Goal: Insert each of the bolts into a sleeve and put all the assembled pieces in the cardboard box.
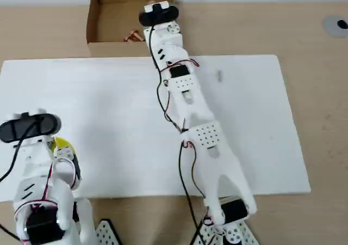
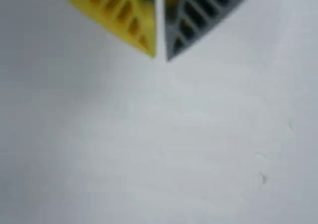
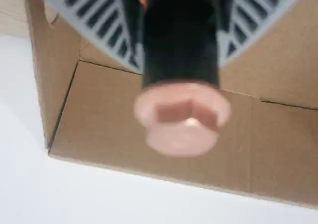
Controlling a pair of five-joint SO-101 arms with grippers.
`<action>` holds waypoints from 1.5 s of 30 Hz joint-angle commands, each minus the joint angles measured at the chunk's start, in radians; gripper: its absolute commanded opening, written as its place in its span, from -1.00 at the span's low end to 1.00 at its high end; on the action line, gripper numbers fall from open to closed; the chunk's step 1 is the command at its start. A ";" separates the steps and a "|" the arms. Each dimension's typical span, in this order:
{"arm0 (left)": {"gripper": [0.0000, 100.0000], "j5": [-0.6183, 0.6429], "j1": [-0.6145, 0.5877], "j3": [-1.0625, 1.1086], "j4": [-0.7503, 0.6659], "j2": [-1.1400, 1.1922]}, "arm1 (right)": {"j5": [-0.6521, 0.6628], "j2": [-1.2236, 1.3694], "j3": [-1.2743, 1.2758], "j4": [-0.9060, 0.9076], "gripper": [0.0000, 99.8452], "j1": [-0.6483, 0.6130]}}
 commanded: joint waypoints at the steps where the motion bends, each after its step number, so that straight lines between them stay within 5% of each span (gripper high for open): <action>1: -0.98 -0.020 -0.011 0.015 -0.018 -0.007 | 0.011 0.004 -0.059 0.003 -0.98 0.001; 8: -0.98 -0.020 -0.009 0.025 -0.018 -0.007 | 0.011 0.013 -0.064 0.060 -0.96 0.001; 16: -0.98 -0.017 -0.011 0.026 -0.051 -0.007 | 0.006 0.019 -0.188 0.203 -0.61 -0.001; 32: -0.98 -0.017 -0.011 0.089 -0.095 -0.007 | 0.005 -0.088 -0.285 0.313 -0.60 0.002; 38: -0.98 -0.017 -0.011 0.089 -0.095 -0.007 | -0.149 -0.433 -0.283 0.674 -0.99 0.001; 45: -0.98 -0.017 -0.005 0.091 -0.095 -0.007 | -0.181 -0.773 -0.282 1.206 -0.98 0.001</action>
